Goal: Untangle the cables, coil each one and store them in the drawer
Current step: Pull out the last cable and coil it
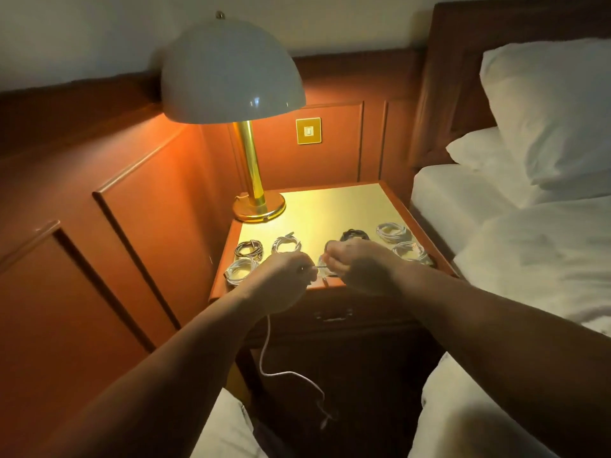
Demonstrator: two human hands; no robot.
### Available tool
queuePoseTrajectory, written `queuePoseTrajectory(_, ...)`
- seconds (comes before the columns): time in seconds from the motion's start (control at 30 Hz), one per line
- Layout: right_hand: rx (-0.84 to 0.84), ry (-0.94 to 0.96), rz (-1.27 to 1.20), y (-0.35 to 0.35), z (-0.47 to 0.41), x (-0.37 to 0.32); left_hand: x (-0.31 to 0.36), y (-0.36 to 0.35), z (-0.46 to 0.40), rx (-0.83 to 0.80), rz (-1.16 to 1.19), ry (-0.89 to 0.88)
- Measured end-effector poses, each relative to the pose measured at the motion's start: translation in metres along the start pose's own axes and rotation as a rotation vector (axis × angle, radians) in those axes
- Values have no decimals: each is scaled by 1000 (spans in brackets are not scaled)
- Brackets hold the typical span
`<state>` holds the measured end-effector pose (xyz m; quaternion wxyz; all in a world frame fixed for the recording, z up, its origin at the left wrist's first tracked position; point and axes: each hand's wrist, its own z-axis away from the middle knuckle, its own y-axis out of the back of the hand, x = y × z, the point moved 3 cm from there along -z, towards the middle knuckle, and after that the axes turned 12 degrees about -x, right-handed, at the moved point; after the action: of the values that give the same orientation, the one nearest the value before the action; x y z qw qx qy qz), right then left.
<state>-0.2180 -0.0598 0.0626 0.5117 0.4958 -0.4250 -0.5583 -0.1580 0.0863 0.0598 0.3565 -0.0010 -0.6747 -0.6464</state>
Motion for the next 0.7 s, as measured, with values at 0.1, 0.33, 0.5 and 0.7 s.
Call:
queuePoseTrajectory(0.1,-220,-52,-694,-32,-2,-6,-13,-5,-3,101,79,-7)
queuePoseTrajectory(0.33,-418,201,-1855,-81,2,-4,-32,-70,-11,-4,1210,133)
queuePoseTrajectory(0.5,-394,327,-2053,-91,-7,5,-24,-103,-34,-98,1521,319)
queuePoseTrajectory(0.7,77,284,-1792,-69,-33,36,-40,-105,-54,-234,1478,267)
